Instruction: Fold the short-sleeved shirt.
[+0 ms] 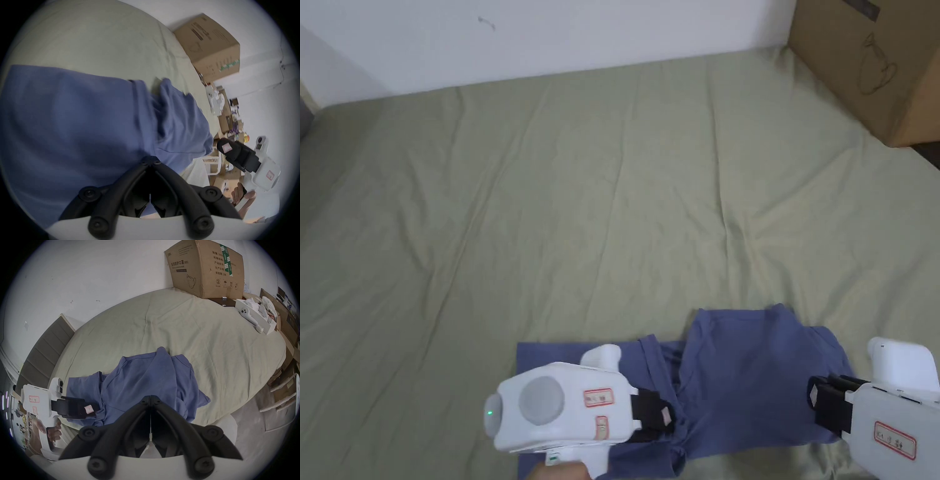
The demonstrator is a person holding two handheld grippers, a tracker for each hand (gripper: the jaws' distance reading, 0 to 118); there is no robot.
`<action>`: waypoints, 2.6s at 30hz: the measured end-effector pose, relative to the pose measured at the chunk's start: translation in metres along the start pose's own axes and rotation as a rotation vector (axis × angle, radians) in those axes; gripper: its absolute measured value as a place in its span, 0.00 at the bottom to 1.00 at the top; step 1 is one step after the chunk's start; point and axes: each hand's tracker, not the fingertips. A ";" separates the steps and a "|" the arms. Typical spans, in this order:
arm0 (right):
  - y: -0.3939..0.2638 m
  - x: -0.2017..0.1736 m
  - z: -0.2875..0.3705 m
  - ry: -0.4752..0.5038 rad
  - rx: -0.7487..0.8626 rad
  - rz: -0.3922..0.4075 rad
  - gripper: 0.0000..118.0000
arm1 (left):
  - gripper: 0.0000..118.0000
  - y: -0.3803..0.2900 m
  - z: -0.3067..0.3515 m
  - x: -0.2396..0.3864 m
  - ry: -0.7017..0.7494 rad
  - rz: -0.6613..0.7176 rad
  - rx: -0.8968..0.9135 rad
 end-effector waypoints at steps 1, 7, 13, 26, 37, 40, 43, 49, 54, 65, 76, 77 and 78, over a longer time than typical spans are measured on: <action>0.000 0.001 0.000 -0.002 0.001 -0.005 0.00 | 0.00 -0.001 -0.005 0.004 -0.027 0.006 -0.026; 0.001 0.000 0.004 -0.013 -0.005 0.004 0.00 | 0.00 -0.004 0.001 0.036 -0.052 -0.114 -0.033; 0.007 -0.013 0.004 -0.012 -0.007 0.044 0.00 | 0.00 -0.008 0.079 -0.012 -0.087 -0.006 0.130; 0.012 -0.060 -0.012 0.036 -0.051 0.144 0.00 | 0.58 -0.036 0.145 -0.162 -0.069 0.274 0.289; 0.011 -0.064 -0.016 0.001 -0.098 0.182 0.00 | 0.08 -0.019 0.081 -0.177 -0.245 0.326 0.180; 0.013 -0.064 -0.016 -0.007 -0.105 0.185 0.00 | 0.08 -0.015 0.097 -0.176 -0.256 0.299 0.177; 0.016 -0.065 -0.018 -0.009 -0.107 0.184 0.00 | 0.07 -0.012 0.117 -0.176 -0.229 0.235 0.176; 0.016 -0.073 -0.020 0.006 -0.105 0.202 0.00 | 0.07 -0.016 0.195 -0.218 -0.061 0.258 0.248; 0.008 -0.074 -0.025 0.023 -0.117 0.198 0.00 | 0.07 -0.025 0.257 -0.231 0.114 0.315 0.285; 0.007 -0.060 -0.020 0.056 -0.099 0.164 0.00 | 0.08 0.013 0.270 -0.091 0.251 0.233 0.313; 0.012 -0.024 -0.004 0.073 -0.023 0.080 0.00 | 0.08 0.056 0.125 0.020 0.132 -0.029 0.119; 0.011 -0.021 -0.003 0.068 -0.023 0.072 0.00 | 0.08 0.059 0.106 0.023 0.139 -0.048 0.078; 0.010 -0.018 -0.003 0.062 -0.023 0.063 0.00 | 0.09 0.061 0.088 0.026 0.158 -0.065 0.047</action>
